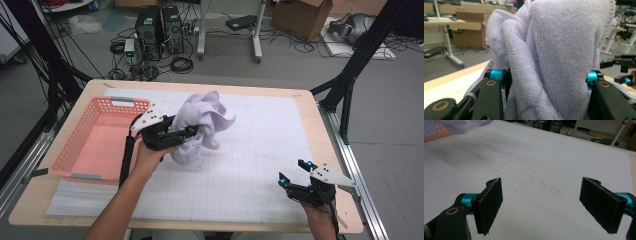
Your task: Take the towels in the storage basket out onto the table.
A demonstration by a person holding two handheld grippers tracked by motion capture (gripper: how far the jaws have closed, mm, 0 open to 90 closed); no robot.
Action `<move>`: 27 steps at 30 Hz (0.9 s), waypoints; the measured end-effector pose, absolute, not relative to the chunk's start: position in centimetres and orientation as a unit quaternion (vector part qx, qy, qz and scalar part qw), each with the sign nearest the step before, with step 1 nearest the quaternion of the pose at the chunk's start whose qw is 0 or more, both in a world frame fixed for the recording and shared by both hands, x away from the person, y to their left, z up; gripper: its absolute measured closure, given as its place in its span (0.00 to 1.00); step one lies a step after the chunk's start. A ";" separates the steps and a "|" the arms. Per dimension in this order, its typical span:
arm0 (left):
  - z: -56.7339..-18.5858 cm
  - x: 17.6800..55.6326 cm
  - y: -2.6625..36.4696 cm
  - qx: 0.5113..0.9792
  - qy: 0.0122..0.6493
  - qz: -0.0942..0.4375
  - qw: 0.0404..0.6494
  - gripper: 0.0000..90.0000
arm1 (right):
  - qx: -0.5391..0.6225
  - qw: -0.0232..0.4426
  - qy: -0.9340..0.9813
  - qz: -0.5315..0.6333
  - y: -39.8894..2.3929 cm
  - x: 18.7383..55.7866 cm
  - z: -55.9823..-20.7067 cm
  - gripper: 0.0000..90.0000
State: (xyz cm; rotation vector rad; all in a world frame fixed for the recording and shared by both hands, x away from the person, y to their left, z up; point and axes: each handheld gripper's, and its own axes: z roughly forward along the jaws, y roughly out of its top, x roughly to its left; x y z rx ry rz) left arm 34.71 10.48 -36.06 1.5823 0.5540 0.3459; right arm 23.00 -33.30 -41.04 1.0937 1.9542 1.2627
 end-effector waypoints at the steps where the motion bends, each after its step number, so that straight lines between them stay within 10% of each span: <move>1: -36.4 34.8 10.0 0.699 0.246 0.150 0.655 0.57 | 0.409 0.282 0.729 0.472 -33.3 23.0 -41.1 0.19; 16: -41.0 36.1 5.6 0.755 0.280 0.148 0.575 0.53 | 0.414 0.275 0.732 0.465 -33.6 23.2 -41.4 0.19; 27: -41.1 36.2 5.7 0.760 0.325 0.131 0.548 0.27 | 0.412 0.273 0.734 0.465 -33.5 23.4 -41.6 0.19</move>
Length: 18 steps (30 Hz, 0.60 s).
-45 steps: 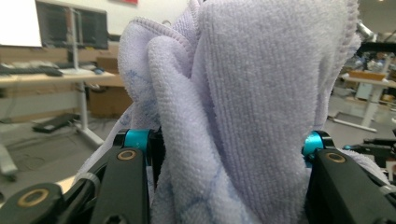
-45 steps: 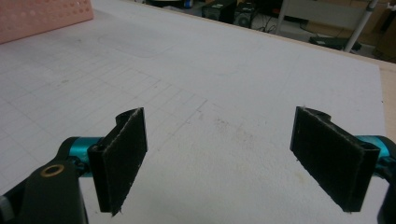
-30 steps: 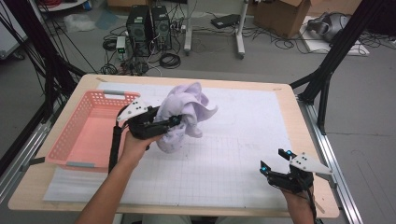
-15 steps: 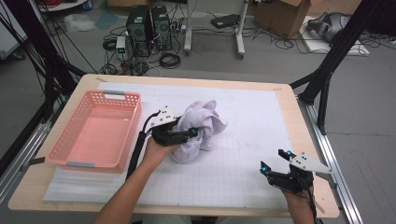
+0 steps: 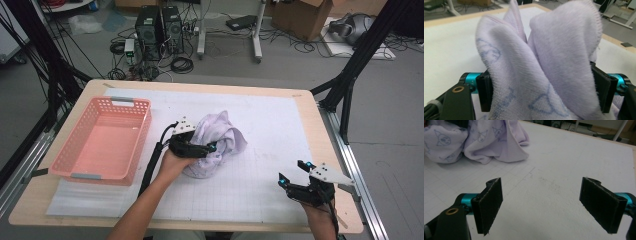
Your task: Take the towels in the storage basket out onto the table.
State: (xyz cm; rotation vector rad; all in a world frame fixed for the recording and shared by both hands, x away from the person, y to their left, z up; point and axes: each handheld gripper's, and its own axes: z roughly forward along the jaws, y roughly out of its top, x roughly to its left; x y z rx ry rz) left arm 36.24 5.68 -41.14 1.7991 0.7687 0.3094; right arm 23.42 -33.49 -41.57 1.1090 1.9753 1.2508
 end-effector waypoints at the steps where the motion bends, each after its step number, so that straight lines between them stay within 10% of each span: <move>1: -40.8 36.0 5.9 0.759 0.325 0.141 0.547 0.27 | 0.412 0.273 0.734 0.465 -33.5 23.4 -41.6 0.19; 18: -41.0 30.2 11.5 0.714 0.330 0.182 0.590 0.24 | 0.409 0.269 0.740 0.462 -32.9 23.3 -41.6 0.19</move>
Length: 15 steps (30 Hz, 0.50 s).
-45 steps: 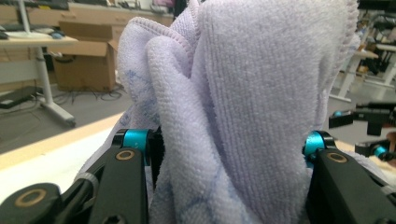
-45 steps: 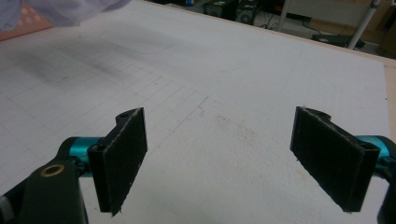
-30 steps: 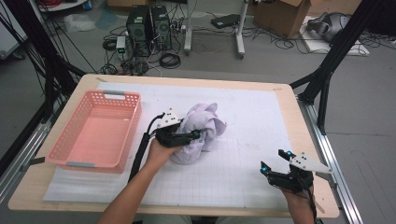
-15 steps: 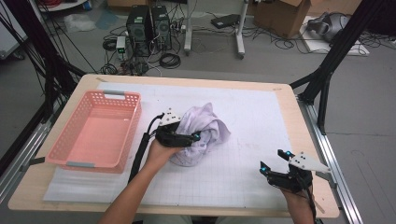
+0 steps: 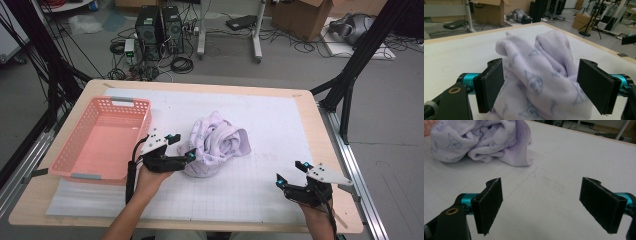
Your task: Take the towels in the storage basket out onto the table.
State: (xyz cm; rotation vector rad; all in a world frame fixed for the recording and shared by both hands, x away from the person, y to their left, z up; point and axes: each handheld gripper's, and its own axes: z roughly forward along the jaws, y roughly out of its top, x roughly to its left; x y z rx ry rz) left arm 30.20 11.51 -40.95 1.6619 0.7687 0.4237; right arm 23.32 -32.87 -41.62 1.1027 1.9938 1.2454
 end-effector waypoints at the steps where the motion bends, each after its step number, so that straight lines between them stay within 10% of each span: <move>1: -41.2 29.9 11.6 0.714 0.329 0.184 0.591 0.24 | 0.408 0.270 0.741 0.460 -32.8 23.3 -41.6 0.19; 15: -41.8 29.6 13.0 0.706 0.317 0.187 0.606 0.21 | 0.412 0.267 0.743 0.455 -32.7 23.1 -41.6 0.19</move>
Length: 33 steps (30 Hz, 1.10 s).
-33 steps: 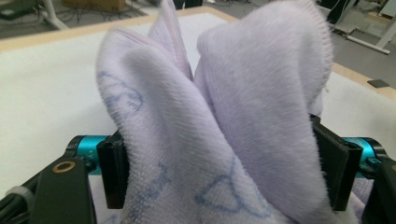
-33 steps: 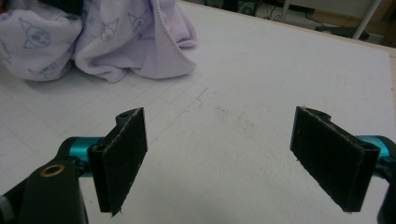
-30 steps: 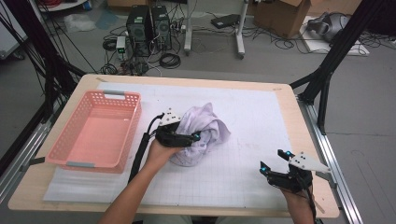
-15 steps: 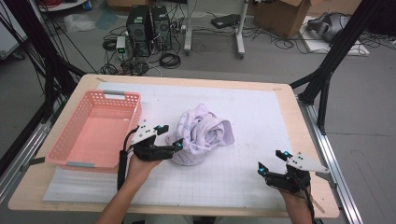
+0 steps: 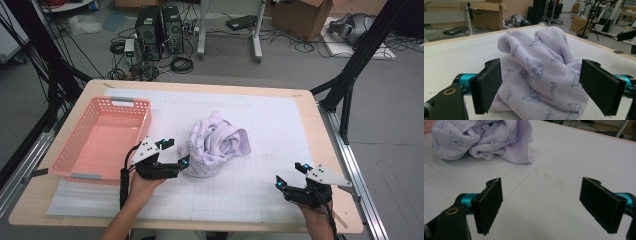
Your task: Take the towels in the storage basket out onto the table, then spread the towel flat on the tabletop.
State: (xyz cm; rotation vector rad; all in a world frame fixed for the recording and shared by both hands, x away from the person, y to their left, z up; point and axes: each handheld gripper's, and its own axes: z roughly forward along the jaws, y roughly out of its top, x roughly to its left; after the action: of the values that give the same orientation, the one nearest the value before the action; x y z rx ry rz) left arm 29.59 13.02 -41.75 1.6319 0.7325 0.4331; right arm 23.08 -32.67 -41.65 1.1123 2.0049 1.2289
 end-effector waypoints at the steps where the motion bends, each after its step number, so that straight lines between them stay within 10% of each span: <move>1: -41.8 29.6 13.1 0.706 0.318 0.186 0.605 0.20 | 0.413 0.265 0.744 0.454 -32.6 23.2 -41.7 0.19; 33: -42.8 30.2 13.6 0.710 0.338 0.175 0.592 0.22 | 0.374 0.221 0.793 0.426 -28.2 27.9 -43.3 0.25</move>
State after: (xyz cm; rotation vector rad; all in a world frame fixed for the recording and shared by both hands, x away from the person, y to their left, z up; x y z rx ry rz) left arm 30.22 13.59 -42.82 1.6527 0.7868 0.4073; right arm 27.88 -28.20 -43.31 1.0339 2.1926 1.1774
